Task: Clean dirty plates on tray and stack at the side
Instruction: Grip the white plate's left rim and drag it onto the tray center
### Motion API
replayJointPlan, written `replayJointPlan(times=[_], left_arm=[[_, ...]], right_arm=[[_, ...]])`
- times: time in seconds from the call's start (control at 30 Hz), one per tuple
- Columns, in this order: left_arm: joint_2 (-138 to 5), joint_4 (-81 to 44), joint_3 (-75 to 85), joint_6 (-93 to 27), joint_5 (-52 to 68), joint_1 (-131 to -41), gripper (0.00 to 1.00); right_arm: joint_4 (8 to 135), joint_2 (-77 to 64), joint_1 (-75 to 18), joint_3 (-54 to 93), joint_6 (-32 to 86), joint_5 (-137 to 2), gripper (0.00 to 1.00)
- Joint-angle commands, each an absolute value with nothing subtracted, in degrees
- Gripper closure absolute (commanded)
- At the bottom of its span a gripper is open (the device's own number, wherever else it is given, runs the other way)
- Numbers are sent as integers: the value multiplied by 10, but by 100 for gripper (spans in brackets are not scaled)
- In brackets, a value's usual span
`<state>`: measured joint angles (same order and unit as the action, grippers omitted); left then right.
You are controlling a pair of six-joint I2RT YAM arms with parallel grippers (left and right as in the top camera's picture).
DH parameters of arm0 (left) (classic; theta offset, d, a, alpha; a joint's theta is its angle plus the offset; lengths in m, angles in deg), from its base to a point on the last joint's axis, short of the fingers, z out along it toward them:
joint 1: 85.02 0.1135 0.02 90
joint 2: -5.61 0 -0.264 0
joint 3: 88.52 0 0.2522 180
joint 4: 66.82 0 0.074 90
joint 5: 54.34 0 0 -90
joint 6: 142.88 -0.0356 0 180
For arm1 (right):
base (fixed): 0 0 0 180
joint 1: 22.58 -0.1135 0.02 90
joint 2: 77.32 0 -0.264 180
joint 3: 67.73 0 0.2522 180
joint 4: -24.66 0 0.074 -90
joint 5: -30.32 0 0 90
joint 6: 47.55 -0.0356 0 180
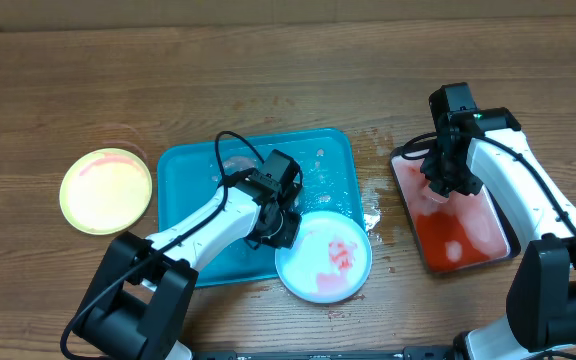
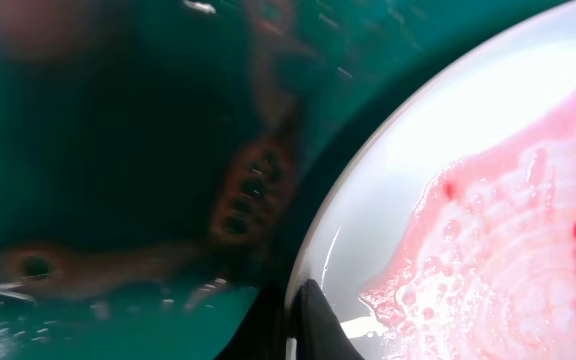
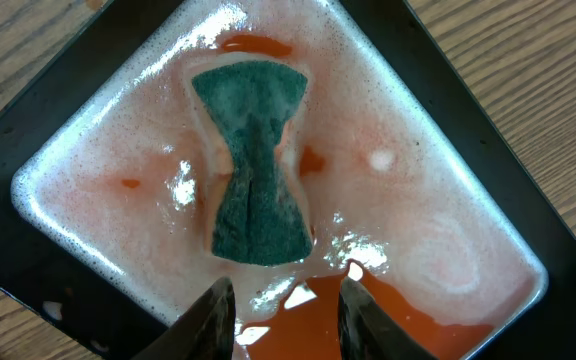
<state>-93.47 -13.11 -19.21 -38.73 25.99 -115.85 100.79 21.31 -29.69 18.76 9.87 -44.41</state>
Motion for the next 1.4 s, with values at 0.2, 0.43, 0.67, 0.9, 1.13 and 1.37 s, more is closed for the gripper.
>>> replayJointPlan(times=[0.2,0.43,0.67,0.9,1.13,1.37], left_arm=[[-944,-119,-198,-133,418,-1076,96],[-944,-113,-198,-97,435,-1032,91],[-944,-111,-199,-153,424,-1030,9],[-944,-116,-199,-156,416,-1030,0],[-944,-114,-199,-156,412,-1030,0],[-944,-110,-199,-156,416,-1030,0]], right_arm=[[1004,210,-295,187,98,-443,65],[1000,210,-295,187,98,-443,65],[992,210,-295,187,98,-443,62],[992,210,-295,187,98,-443,60],[992,210,-295,187,98,-443,58],[992,210,-295,187,98,-443,57]])
